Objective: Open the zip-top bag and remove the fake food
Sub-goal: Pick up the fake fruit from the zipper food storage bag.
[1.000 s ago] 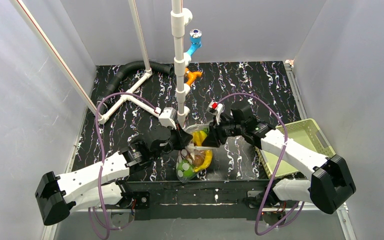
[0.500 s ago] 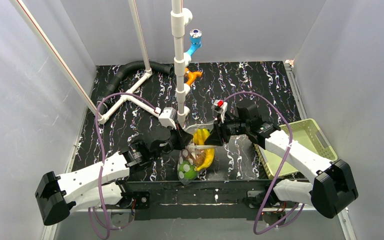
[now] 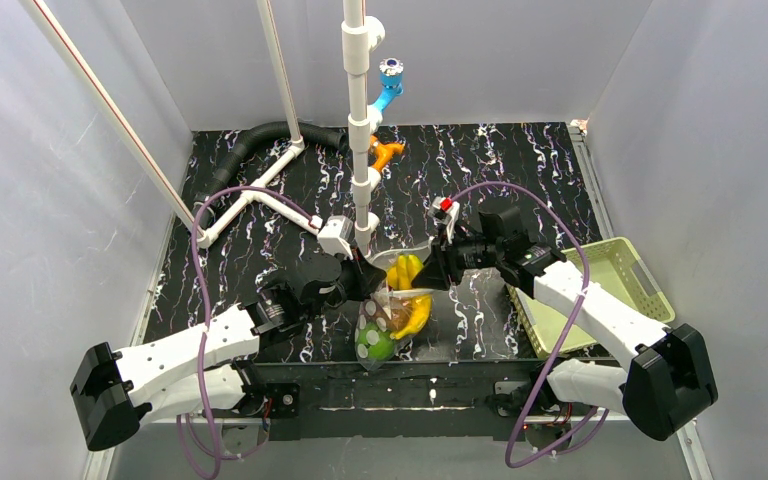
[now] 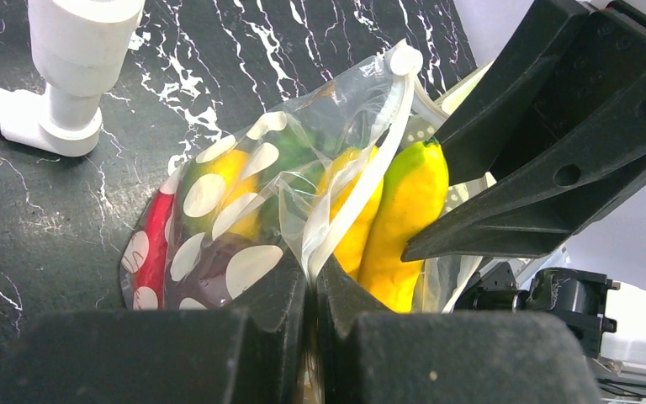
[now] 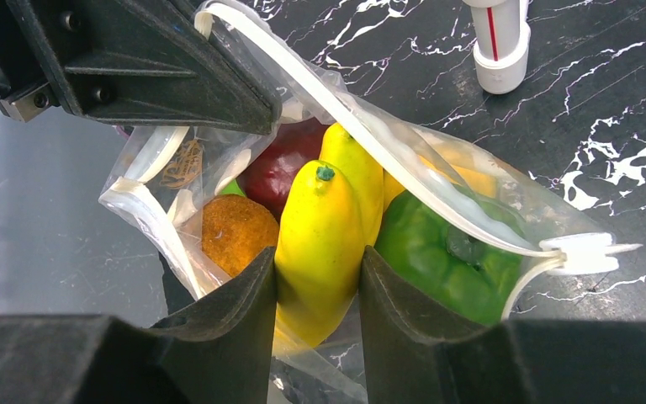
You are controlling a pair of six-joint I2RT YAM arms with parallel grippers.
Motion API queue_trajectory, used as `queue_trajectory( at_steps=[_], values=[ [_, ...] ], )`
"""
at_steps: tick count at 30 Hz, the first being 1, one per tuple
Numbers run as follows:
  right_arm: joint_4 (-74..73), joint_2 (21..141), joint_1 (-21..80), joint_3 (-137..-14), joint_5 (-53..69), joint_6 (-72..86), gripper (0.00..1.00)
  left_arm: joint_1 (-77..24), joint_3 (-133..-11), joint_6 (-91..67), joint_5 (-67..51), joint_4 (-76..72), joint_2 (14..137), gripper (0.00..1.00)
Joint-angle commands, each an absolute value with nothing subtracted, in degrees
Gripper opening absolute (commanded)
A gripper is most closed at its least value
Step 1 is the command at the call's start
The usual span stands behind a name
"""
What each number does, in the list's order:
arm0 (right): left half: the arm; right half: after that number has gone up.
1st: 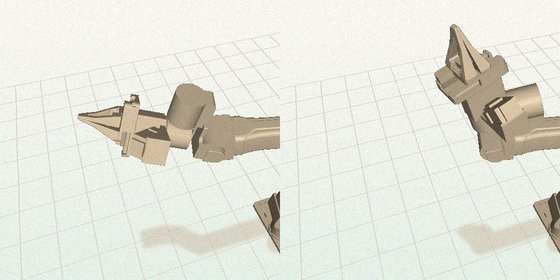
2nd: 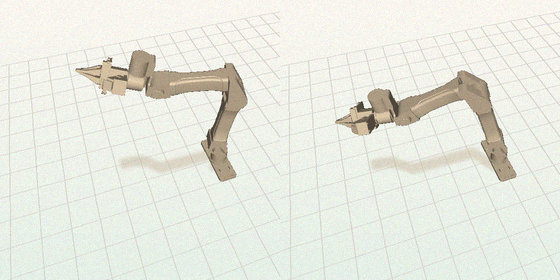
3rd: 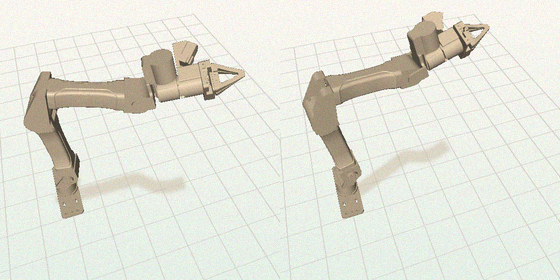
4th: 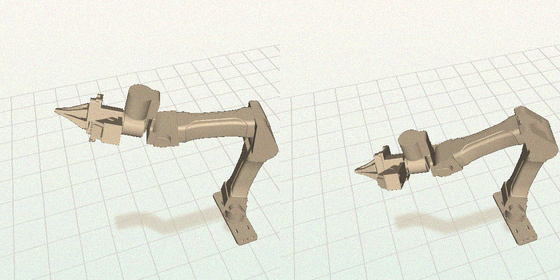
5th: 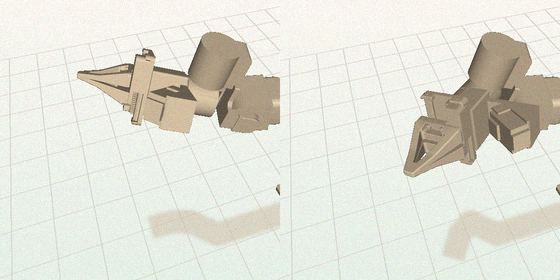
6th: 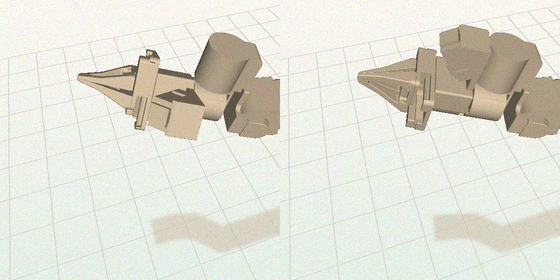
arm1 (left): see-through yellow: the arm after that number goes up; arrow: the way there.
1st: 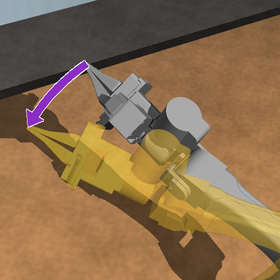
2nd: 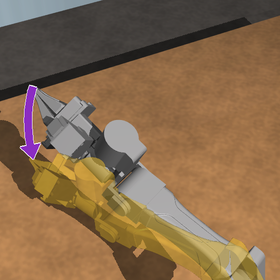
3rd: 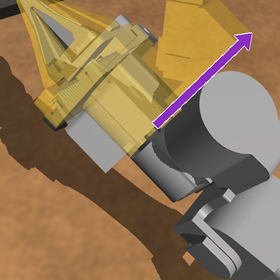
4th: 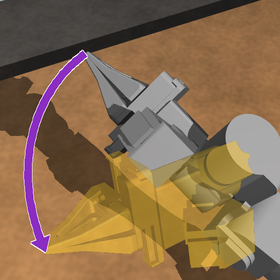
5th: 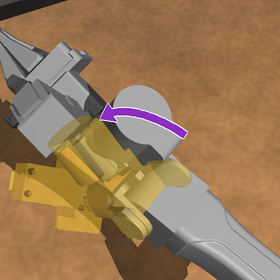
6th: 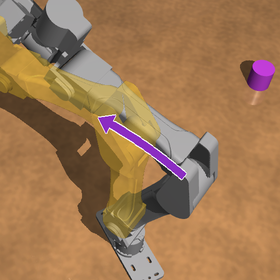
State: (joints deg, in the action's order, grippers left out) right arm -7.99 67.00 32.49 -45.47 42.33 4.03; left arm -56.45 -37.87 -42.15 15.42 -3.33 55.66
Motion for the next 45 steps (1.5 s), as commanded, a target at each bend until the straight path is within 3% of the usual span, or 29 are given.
queue_trajectory(
  at_steps=[1, 16, 31, 45],
  values=[
    [-8.2, 65.3, 31.8, -47.2, 44.0, 3.3, 0.01, -56.4, -37.2, -41.5, 16.0, -4.1, 54.6, 0.0],
    [-14.4, 64.4, 31.5, -52.4, 41.4, -1.6, 0.01, -56.4, -38.6, -40.5, 14.1, -3.7, 55.7, 0.0],
    [-25.8, 66.4, 41.2, -61.1, 17.7, -18.2, 0.01, -56.5, -40.0, -38.2, 12.7, -2.0, 52.5, 0.0],
    [-30.1, 66.8, 41.1, -67.5, 16.9, -21.9, 0.01, -56.4, -39.2, -38.2, 11.0, -2.4, 51.8, 0.0]
  ],
)
